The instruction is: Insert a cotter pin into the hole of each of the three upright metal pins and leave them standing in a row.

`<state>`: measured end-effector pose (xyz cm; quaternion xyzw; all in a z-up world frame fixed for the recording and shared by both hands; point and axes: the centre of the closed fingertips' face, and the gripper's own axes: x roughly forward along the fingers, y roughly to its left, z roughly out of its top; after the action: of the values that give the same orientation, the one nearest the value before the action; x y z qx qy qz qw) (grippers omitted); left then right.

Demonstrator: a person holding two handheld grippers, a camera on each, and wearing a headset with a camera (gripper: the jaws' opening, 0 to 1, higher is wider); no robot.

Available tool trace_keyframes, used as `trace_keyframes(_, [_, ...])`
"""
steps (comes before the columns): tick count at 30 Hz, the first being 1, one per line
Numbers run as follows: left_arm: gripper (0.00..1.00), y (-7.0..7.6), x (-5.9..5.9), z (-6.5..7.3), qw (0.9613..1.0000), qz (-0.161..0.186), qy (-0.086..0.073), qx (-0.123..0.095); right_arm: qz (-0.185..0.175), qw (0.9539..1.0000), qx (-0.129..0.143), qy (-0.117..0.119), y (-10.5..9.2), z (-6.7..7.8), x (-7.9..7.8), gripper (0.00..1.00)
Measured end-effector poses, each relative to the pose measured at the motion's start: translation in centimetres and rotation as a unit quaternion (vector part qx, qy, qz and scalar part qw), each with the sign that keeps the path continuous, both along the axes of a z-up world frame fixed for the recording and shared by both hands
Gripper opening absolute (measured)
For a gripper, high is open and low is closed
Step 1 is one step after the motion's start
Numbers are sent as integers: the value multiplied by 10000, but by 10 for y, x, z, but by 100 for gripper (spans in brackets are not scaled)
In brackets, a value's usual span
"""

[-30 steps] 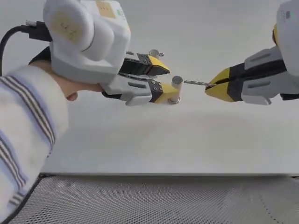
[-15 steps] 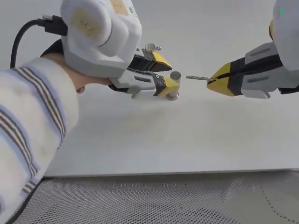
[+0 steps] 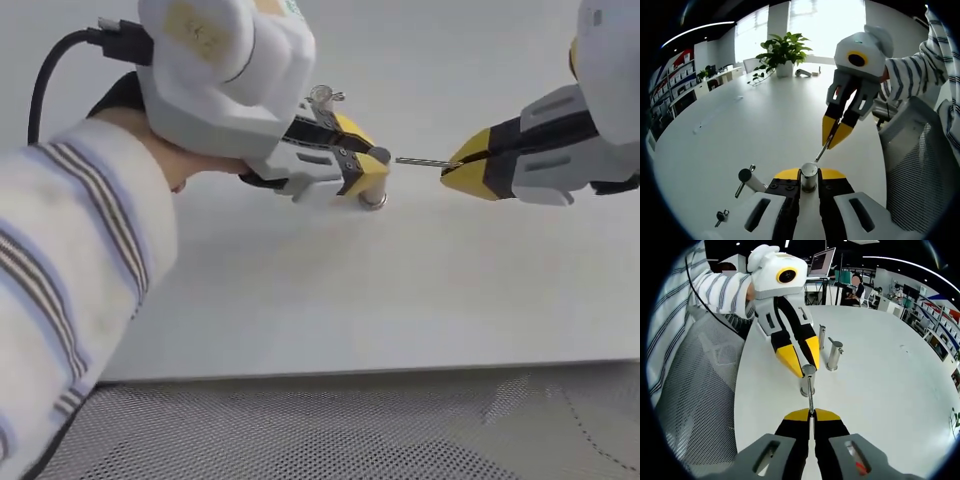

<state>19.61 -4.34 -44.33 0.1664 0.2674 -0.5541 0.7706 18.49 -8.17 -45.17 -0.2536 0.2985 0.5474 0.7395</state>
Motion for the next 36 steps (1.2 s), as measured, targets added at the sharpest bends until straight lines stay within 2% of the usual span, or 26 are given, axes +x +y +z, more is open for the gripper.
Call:
trace_keyframes(5, [9, -2, -3, 1, 9999, 128, -56, 14, 26, 10000, -16, -9, 2, -1, 1, 0])
trace_keyframes(9, [9, 2, 0, 0, 9997, 230, -121, 7, 96, 9999, -30, -26, 4, -2, 1, 0])
trace_keyframes(13, [9, 2, 1, 1, 9997, 228, -108, 15, 137, 9998, -98, -61, 4, -4, 1, 0])
trace_keyframes(21, [9, 3, -1, 2, 9997, 217, -74, 25, 131, 9999, -68, -90, 6, -1, 3, 0])
trace_keyframes(30, [9, 2, -1, 3, 9997, 241, -20, 16, 265, 9996, -60, -17, 8, -3, -4, 0])
trace_keyframes(36, [9, 3, 0, 3, 9997, 238, -11, 10, 230, 9997, -100, -36, 12, -5, 0, 0])
